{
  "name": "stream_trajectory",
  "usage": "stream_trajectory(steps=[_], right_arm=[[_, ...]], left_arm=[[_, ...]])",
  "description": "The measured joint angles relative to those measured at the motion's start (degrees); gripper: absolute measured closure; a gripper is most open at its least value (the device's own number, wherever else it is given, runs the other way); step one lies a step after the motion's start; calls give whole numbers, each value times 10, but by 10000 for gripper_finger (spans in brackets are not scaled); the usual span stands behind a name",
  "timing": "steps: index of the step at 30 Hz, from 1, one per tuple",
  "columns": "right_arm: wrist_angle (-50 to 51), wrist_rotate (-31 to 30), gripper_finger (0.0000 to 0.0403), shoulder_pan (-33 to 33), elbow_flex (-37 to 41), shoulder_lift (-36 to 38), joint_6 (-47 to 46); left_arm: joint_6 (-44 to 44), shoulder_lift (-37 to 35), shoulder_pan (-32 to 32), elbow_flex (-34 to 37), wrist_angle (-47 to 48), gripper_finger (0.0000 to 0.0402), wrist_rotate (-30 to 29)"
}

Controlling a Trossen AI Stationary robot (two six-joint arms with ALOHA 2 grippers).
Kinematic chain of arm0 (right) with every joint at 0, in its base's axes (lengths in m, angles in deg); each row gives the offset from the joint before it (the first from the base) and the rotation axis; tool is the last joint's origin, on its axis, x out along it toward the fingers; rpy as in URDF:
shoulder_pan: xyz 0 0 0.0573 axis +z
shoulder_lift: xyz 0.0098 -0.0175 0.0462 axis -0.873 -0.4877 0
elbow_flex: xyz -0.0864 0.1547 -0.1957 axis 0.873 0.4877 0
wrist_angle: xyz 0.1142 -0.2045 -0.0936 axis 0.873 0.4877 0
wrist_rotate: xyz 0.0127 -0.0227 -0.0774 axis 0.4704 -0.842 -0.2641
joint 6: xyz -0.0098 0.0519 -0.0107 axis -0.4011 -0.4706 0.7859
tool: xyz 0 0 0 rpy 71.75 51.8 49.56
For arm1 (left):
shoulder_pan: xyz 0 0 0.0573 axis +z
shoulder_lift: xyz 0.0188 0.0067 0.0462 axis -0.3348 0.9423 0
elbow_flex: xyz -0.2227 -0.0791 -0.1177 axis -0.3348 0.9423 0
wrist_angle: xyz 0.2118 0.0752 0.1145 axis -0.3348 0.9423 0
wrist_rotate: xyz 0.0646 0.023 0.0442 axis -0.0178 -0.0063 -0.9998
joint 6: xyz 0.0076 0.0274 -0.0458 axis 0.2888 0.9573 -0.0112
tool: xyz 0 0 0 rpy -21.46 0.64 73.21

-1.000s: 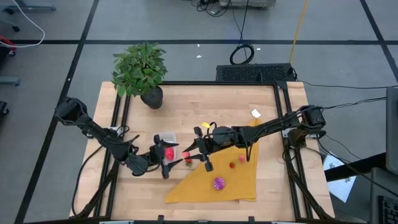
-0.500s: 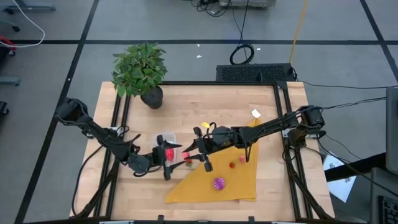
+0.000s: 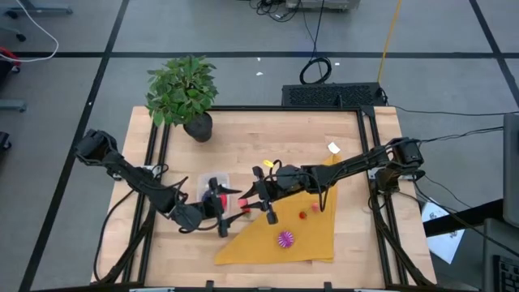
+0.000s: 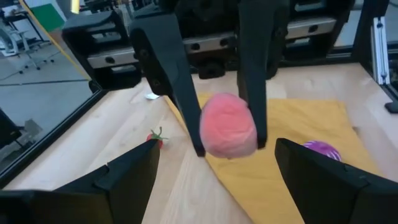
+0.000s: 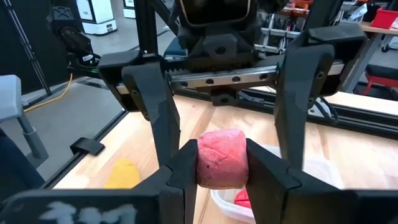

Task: Pick and placing Produce into tupperware
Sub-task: Put the top pink peach into the transparent bin

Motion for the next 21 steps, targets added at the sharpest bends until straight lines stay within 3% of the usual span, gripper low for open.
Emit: stream_trajectory(steps=[21], right_arm=[[-12,0,307,0,0,-23,-23]], left_arm=[[13,0,0,0,11,76,-4]])
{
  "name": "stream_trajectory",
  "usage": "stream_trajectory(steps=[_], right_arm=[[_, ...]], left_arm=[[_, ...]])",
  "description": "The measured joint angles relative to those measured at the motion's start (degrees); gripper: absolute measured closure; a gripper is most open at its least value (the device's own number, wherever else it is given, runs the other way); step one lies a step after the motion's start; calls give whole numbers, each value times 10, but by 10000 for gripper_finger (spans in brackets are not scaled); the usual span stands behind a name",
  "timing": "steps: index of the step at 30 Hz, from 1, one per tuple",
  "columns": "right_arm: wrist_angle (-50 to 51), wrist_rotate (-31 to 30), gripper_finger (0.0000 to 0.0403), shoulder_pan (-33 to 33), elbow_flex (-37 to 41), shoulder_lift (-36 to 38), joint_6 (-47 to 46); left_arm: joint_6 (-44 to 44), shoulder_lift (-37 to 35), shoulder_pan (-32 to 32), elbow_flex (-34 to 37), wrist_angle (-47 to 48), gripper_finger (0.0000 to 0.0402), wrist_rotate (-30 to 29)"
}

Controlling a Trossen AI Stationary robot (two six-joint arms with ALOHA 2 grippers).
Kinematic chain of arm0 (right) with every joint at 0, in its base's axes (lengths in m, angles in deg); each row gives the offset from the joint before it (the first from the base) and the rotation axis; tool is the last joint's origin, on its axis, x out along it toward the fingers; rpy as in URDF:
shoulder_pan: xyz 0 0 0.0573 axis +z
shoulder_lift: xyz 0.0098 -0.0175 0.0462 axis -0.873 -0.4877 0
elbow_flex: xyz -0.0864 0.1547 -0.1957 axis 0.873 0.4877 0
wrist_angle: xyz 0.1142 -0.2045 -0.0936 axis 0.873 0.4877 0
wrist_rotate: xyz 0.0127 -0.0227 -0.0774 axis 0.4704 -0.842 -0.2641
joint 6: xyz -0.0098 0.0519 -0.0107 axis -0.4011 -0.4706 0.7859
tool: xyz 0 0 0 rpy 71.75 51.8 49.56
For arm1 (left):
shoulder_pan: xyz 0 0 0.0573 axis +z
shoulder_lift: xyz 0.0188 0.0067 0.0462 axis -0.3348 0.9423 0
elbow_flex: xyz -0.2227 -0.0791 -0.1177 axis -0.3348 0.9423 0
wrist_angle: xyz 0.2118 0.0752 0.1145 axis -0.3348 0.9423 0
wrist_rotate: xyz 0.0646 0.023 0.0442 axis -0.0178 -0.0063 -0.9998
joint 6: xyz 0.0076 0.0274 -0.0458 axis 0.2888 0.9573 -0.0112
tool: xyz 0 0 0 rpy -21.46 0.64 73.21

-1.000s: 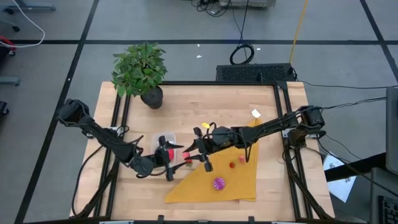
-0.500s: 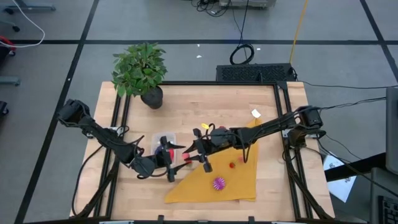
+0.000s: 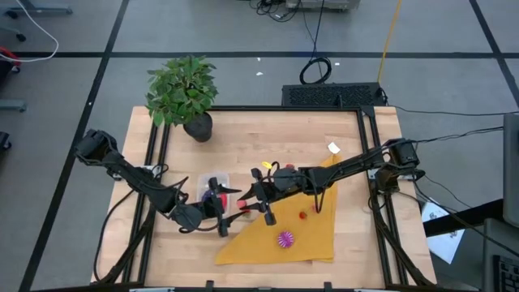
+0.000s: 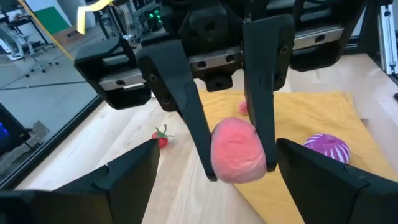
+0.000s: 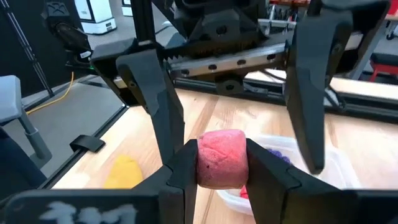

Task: Pick and placing Produce into tupperware
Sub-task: Put the top pink peach into the transparent bin

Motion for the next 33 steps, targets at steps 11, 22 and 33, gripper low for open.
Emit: stream_trajectory(steps=[11,22,33], right_arm=[[-4,2,307,0,0,1,-64],[0,3,307,-1,0,2,-139],[-9,3,307,-16,0,3,-271]], left_arm=[[12,0,0,0,35,76,-7],[31,0,-5,0,35,76,-33],[50,0,-5,0,34,76,-34]])
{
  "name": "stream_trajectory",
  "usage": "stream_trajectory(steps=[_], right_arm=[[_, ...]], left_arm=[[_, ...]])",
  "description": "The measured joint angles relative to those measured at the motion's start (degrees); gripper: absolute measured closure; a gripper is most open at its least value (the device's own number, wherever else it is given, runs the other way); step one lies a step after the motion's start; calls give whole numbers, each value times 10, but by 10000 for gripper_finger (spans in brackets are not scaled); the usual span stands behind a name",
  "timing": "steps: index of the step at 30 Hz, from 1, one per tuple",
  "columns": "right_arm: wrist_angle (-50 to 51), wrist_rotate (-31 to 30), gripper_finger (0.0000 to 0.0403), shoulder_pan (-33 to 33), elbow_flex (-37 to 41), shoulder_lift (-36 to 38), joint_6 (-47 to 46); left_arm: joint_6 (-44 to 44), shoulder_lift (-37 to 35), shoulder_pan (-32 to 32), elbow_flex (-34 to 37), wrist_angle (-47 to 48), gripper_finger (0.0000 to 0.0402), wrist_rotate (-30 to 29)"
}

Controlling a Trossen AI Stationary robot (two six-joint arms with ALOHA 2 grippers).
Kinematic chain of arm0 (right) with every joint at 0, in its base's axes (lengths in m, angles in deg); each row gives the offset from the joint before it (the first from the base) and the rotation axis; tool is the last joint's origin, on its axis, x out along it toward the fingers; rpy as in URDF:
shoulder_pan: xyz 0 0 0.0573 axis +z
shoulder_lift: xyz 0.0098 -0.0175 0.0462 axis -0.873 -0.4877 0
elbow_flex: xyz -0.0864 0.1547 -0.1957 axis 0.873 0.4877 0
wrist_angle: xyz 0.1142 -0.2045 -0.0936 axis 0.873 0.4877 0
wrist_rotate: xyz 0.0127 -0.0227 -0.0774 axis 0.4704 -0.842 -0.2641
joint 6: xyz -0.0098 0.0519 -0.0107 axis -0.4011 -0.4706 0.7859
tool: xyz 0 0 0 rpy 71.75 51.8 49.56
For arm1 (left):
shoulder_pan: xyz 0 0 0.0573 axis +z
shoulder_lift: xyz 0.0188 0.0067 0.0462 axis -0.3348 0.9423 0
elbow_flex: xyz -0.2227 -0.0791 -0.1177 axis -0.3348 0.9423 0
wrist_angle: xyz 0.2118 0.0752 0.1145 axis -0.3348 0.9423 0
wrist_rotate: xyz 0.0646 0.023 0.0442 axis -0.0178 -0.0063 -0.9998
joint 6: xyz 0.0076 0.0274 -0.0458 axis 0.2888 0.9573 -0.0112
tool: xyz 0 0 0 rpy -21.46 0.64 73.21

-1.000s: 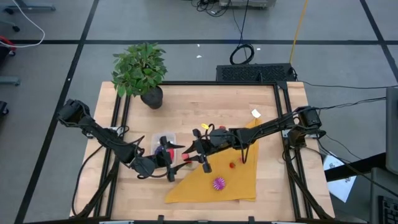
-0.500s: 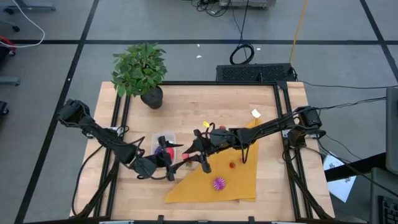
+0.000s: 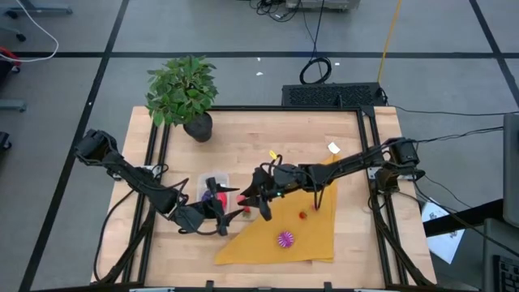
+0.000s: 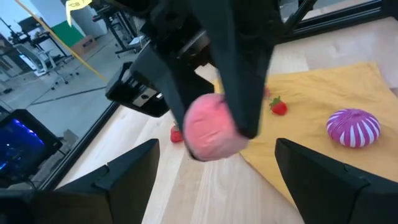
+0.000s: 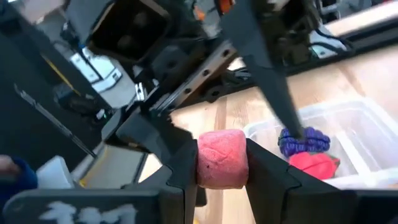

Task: Pick and placing Produce into tupperware
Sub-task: Put the top pink peach into the transparent bin

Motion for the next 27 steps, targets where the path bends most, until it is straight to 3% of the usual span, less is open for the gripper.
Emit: stream_trajectory(steps=[12,27], right_arm=[[5,71,307,-24,0,0,-137],[-8,74,307,-22,0,-1,-155]], left_arm=[[11,0,-16,0,-7,76,-28],[20,0,-14,0,-35,76,-28]])
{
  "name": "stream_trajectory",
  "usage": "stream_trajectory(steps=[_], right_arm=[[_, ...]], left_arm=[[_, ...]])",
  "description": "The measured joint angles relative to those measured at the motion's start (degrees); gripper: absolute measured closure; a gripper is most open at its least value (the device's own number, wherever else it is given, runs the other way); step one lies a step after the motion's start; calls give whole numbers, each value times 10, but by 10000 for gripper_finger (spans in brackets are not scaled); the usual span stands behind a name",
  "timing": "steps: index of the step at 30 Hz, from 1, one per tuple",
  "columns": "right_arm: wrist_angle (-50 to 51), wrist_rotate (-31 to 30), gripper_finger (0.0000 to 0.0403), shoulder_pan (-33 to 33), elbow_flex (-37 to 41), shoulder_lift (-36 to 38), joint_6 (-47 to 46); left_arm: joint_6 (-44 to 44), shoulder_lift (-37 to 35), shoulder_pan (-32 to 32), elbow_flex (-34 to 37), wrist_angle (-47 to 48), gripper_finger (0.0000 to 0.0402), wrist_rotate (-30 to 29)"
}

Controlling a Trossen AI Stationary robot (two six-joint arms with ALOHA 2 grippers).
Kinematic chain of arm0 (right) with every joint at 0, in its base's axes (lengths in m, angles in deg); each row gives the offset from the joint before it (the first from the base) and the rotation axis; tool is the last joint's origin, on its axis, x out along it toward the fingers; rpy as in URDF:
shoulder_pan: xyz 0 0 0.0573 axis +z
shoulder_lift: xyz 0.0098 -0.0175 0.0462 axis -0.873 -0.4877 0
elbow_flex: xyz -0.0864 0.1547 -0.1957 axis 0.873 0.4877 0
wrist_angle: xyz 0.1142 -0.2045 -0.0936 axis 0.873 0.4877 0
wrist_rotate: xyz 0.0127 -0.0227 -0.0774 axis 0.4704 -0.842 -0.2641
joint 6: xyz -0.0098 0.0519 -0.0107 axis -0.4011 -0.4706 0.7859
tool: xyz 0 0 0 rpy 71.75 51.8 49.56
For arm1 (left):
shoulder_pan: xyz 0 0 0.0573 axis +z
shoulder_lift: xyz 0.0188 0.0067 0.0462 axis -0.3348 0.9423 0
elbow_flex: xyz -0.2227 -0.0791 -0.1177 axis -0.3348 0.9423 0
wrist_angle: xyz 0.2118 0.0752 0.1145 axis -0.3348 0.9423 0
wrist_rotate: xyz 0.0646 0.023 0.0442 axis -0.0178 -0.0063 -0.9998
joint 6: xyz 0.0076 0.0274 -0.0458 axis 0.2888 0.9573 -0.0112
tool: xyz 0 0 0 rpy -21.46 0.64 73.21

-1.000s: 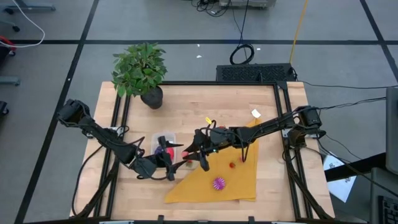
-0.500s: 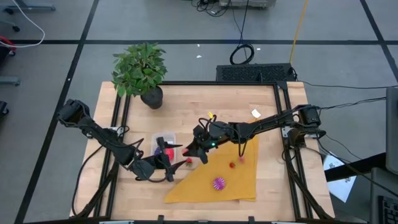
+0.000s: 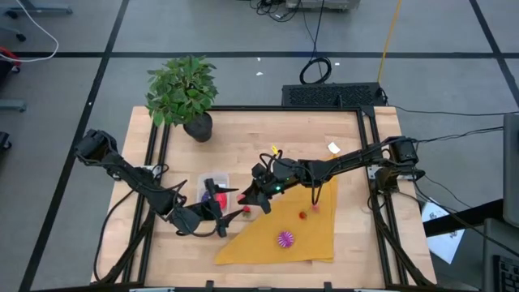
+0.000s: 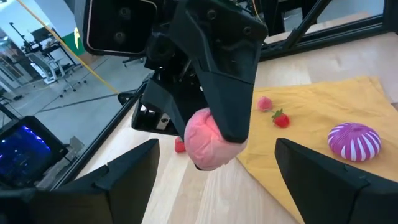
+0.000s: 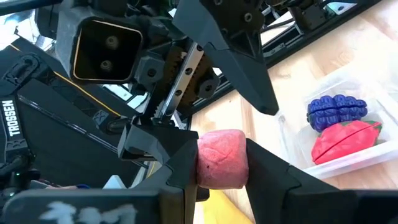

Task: Pick and placing Produce into tupperware
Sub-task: Put the top pink peach into the transparent bin

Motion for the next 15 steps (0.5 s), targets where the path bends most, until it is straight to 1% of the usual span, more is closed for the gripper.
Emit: stream_trajectory(steps=[5,7,15], right_arm=[[0,0,307,0,0,0,0],[0,0,307,1,0,0,0],[-10,0,307,9,0,0,0]], left_arm=[[-2,0,0,0,-1,77,0],[-2,0,0,0,-1,85,0],[-9,0,13,0,-1,167,34]])
